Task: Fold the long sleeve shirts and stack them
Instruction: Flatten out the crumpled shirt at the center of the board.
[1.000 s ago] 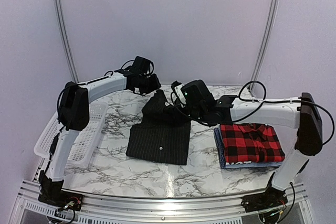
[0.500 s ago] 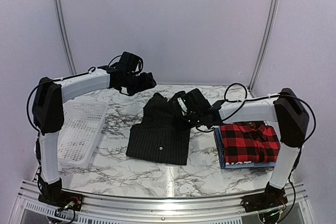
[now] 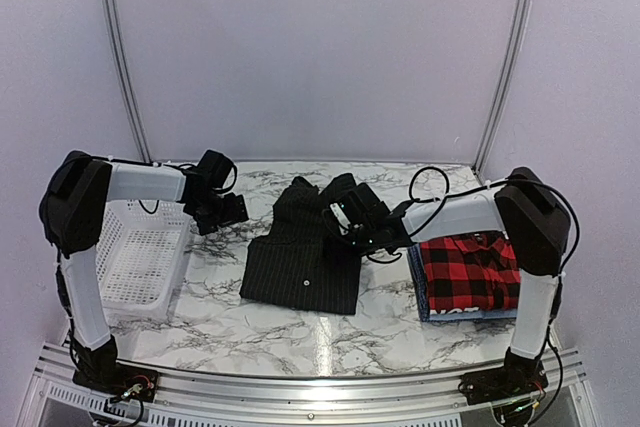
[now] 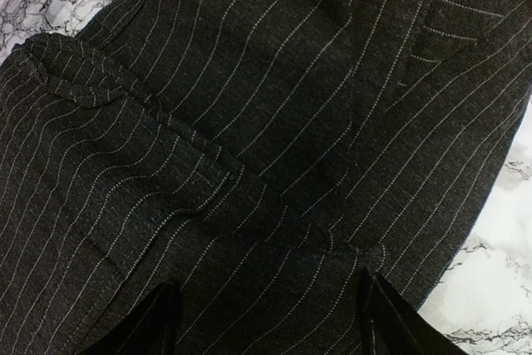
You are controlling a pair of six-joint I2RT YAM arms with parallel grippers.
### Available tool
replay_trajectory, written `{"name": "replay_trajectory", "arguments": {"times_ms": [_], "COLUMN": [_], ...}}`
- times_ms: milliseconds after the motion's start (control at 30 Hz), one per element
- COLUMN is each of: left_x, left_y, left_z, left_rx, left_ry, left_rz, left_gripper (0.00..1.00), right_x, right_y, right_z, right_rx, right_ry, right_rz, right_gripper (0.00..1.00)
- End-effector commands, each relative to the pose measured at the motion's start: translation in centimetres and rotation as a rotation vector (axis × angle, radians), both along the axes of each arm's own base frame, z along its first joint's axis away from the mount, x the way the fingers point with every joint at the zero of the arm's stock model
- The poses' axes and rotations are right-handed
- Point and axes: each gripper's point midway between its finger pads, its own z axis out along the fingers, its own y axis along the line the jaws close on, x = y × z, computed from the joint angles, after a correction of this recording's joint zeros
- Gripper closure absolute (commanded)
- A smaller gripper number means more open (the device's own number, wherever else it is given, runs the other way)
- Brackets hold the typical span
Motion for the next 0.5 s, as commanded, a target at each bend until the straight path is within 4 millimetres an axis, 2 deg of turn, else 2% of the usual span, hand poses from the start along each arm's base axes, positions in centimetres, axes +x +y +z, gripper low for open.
{"name": "replay_trajectory", "arguments": {"times_ms": [0,200,367,467], "left_x": [-0.7,-2.4,-3.5,-4.4], "left_y": [2.9,4.9,6.6,6.8], "left_z": [2.1,2.4,1.9,1.7], "left_rx": [0.009,0.03,0.048,0.052], "left_ry": [-0.044,-0.045,-0.025,-0.017], "left_rz": [0.083,0.101,0.109,0.081], "left_gripper": [0.14,0.14,0.14,0.14], "right_x": [-0.2,-0.7,-0.9,-0.9], "right_y": [0.7,0.2,-0.1,-0.2], "right_z": [0.2,0.4,1.0,1.9], "right_rx": [0.036,0.028,0.025,0.021], "right_ry": [0.01,0.012,0.002,-0.013], "right_rz": [0.013,0.007,0.01,0.012], "right_gripper": [0.33,0.54,0.85,0.95]}}
